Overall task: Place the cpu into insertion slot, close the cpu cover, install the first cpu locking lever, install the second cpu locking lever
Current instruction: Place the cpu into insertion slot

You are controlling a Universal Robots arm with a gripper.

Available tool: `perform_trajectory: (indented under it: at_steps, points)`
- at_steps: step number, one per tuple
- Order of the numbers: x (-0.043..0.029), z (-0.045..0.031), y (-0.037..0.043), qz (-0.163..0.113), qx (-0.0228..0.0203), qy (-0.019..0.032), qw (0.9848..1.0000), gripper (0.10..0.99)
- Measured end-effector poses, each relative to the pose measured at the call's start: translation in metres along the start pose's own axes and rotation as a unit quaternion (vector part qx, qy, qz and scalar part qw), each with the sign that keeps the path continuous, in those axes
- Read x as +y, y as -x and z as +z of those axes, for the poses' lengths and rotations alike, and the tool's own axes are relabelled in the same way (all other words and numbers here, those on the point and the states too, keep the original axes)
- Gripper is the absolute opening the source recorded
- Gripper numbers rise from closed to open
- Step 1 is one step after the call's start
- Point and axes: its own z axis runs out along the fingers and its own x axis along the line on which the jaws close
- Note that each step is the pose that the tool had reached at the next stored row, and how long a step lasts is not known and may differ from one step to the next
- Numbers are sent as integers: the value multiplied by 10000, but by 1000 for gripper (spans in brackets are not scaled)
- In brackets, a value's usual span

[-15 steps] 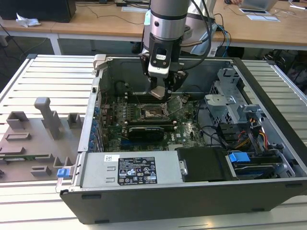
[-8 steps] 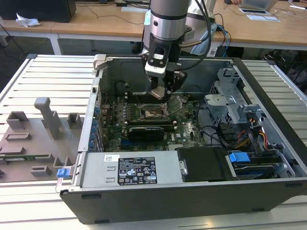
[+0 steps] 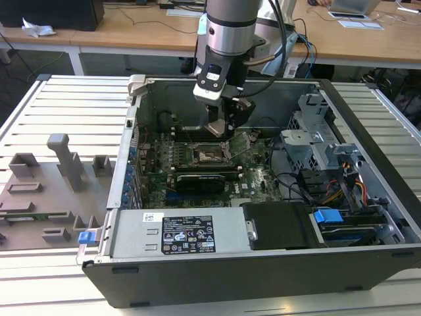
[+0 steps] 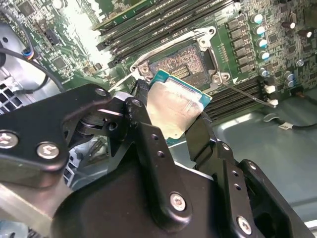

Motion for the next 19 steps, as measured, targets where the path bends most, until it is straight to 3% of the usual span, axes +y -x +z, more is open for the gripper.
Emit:
perform_trajectory:
  at_steps: [4,10,19]
  points:
    - [1,1,1,247,-17,-5,9997,545]
    - [2,2,1,632,-43,-14,9980,545]
    - [4,4,3,1146,-78,-25,9934,545]
